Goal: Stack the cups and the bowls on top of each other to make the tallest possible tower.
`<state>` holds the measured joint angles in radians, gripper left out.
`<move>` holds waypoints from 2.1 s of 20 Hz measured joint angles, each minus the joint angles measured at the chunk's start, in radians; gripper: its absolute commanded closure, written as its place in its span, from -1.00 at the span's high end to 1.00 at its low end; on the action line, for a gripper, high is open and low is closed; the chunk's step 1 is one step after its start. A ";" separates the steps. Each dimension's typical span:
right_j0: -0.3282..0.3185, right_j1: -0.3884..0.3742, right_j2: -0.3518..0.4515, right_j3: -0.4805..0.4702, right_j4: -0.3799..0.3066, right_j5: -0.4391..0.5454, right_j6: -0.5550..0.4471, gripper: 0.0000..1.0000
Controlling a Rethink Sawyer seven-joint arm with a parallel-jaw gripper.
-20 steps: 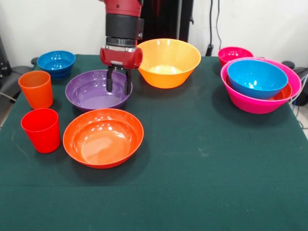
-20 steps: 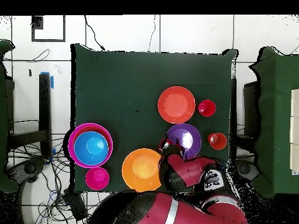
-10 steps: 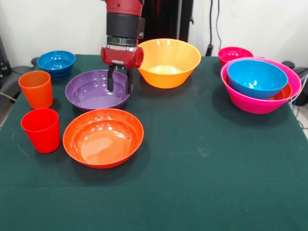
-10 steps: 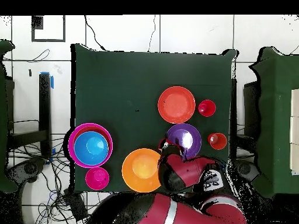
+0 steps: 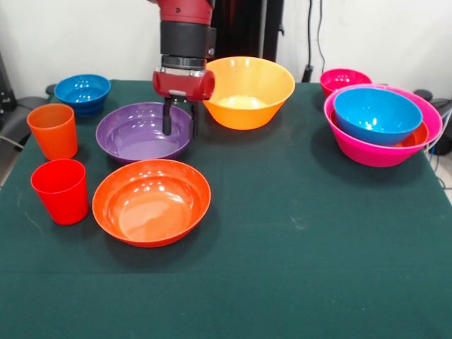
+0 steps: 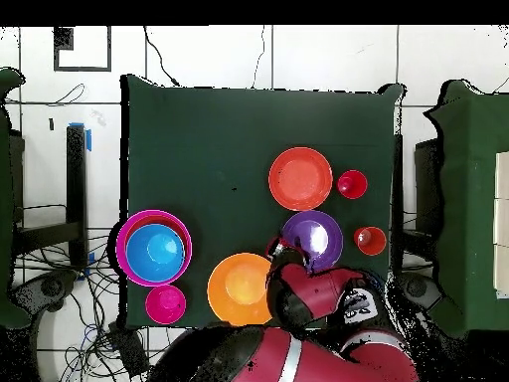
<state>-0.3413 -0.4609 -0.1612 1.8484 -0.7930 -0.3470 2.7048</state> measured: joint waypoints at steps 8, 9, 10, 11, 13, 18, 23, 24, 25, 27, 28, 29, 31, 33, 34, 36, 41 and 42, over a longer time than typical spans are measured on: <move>-0.002 0.051 0.010 -0.003 0.000 -0.006 0.000 1.00; -0.004 0.066 0.013 -0.004 0.000 -0.006 0.000 1.00; -0.006 0.075 0.014 -0.005 0.000 -0.006 0.000 1.00; -0.007 0.079 0.014 -0.007 0.000 -0.008 0.000 1.00; -0.009 0.087 0.015 -0.009 0.000 -0.011 0.000 1.00; -0.014 0.095 0.014 -0.011 0.000 -0.031 0.000 1.00; -0.014 0.095 0.014 -0.012 0.000 -0.036 0.000 1.00; -0.015 0.095 0.014 -0.012 0.000 -0.036 0.000 1.00; -0.015 0.095 0.014 -0.012 0.000 -0.036 0.000 1.00; -0.015 0.095 0.014 -0.012 0.000 -0.036 0.000 1.00; -0.015 0.095 0.014 -0.012 0.000 -0.036 0.000 1.00; -0.014 0.094 0.014 -0.012 0.000 -0.036 0.000 1.00; -0.014 0.090 0.014 -0.012 0.000 -0.036 0.000 1.00; -0.014 0.087 0.014 -0.012 0.000 -0.036 0.000 1.00; -0.014 0.083 0.014 -0.012 0.000 -0.036 0.000 1.00; -0.014 0.080 0.014 -0.012 0.000 -0.034 0.000 1.00; -0.014 0.072 0.014 -0.012 0.000 -0.027 0.000 1.00; -0.014 0.066 0.014 -0.012 0.000 -0.021 0.000 1.00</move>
<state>-0.3551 -0.3954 -0.1472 1.8369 -0.7930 -0.3685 2.7048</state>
